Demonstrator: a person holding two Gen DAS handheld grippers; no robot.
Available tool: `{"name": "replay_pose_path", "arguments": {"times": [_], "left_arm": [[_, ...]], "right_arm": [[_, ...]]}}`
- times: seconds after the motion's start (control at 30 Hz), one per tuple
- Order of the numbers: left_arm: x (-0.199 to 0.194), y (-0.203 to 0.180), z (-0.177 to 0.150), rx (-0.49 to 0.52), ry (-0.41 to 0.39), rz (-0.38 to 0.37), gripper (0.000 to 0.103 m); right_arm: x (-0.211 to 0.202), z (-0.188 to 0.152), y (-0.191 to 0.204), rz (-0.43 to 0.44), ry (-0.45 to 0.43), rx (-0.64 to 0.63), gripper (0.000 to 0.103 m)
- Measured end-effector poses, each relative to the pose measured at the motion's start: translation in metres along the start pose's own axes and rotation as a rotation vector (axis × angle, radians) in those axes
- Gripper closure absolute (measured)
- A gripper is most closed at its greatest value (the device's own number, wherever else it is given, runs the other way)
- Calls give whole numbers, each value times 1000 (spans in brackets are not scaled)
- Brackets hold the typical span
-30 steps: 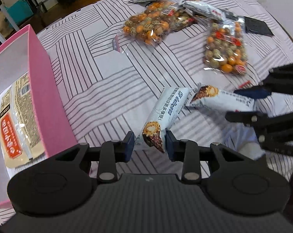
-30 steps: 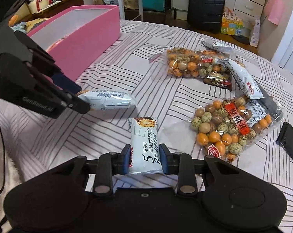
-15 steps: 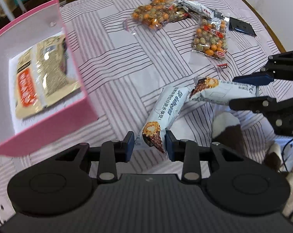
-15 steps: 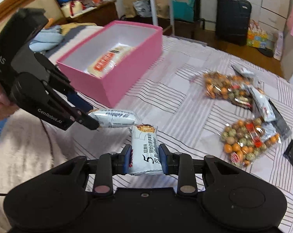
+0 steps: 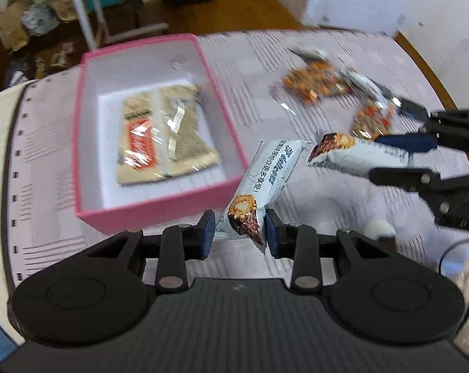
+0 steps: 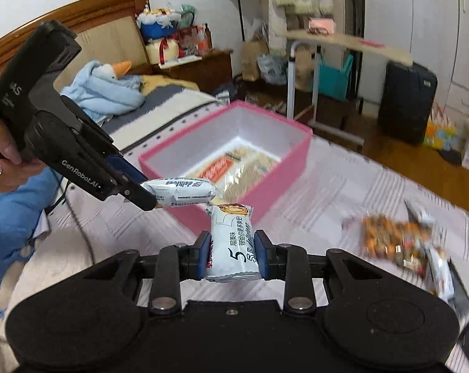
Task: Organize snacks
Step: 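Carry the white snack bar with the right gripper into the pink box, then open the right gripper to drop the snack bar in the box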
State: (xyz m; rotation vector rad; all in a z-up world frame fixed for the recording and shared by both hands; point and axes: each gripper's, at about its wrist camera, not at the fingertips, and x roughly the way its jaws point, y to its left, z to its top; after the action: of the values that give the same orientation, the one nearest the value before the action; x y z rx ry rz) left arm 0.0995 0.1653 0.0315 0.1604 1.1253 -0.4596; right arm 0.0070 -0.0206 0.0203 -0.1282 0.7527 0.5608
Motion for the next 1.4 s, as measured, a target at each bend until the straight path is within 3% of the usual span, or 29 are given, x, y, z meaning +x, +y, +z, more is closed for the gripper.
{"name": "replay_pose_path", "arguments": {"times": [0.13, 0.27, 0.33, 0.5, 0.63, 0.7, 0.77, 0.8, 0.97, 1.23, 1.4], "left_arm": [[13, 20, 18, -98, -12, 84, 69], [40, 41, 35, -179, -24, 180, 71], [49, 55, 38, -245, -27, 181, 79], [74, 73, 38, -333, 12, 169, 79], [82, 80, 30, -362, 27, 173, 79], [80, 80, 28, -365, 30, 181, 73], [74, 78, 27, -350, 30, 182, 67], [70, 74, 27, -338, 28, 181, 64], [41, 47, 29, -239, -41, 167, 51], [17, -14, 30, -82, -102, 63, 37], [26, -54, 35, 6, -122, -4, 28]], "right_arm": [[28, 18, 4, -5, -17, -19, 68], [63, 33, 8, -65, -7, 2, 68], [79, 38, 13, -69, -9, -6, 68], [122, 44, 21, -68, 1, -41, 68], [143, 42, 22, 16, -14, -43, 66], [147, 41, 23, 42, -16, -42, 55], [142, 39, 23, 43, -17, -21, 40], [137, 38, 21, 48, -19, -2, 38], [86, 39, 3, 64, -48, 89, 35], [6, 23, -13, -73, -53, 23, 35], [-39, -12, -41, -126, -100, 90, 33]]}}
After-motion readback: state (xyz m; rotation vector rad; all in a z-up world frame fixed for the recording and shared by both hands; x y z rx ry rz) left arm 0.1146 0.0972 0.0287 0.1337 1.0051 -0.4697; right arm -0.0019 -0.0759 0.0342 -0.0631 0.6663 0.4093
